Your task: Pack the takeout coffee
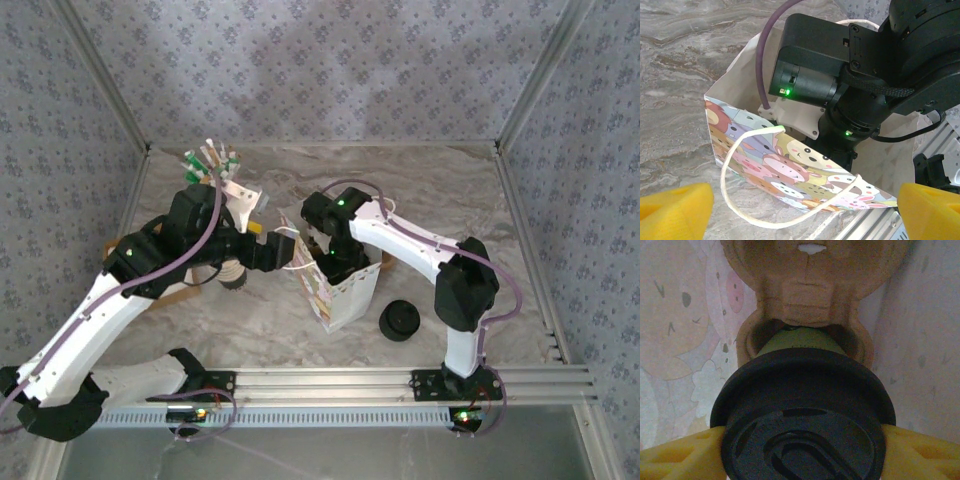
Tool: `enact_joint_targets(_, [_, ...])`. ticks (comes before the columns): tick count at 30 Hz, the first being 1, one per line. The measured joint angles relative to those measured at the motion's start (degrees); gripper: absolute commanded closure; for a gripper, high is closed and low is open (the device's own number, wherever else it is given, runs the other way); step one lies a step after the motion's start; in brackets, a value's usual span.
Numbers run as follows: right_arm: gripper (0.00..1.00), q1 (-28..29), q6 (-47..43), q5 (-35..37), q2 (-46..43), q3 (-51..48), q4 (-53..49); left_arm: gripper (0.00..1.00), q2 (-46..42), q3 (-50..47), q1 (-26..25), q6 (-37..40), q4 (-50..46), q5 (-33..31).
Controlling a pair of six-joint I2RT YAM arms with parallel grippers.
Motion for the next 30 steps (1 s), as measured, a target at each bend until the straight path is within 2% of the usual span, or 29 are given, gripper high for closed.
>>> enact_joint_targets(12, [0.21,0.7,0.1,1.4,0.0,0.3,0.0,0.05,-0.3,-0.7,0.0,-0.1,0.3,-0.5])
enact_joint_targets(22, [0.18,0.9,0.5,2.9,-0.3,0.6,-0.2,0.08,-2.3,-4.1,0.0,-2.4,0.6,-5.8])
enact_joint_targets(30, [0.15,1.1,0.8,3.5,-1.0,1.3,-0.4,0.09,-2.4,-8.7,1.7,-4.8,0.7,-7.0])
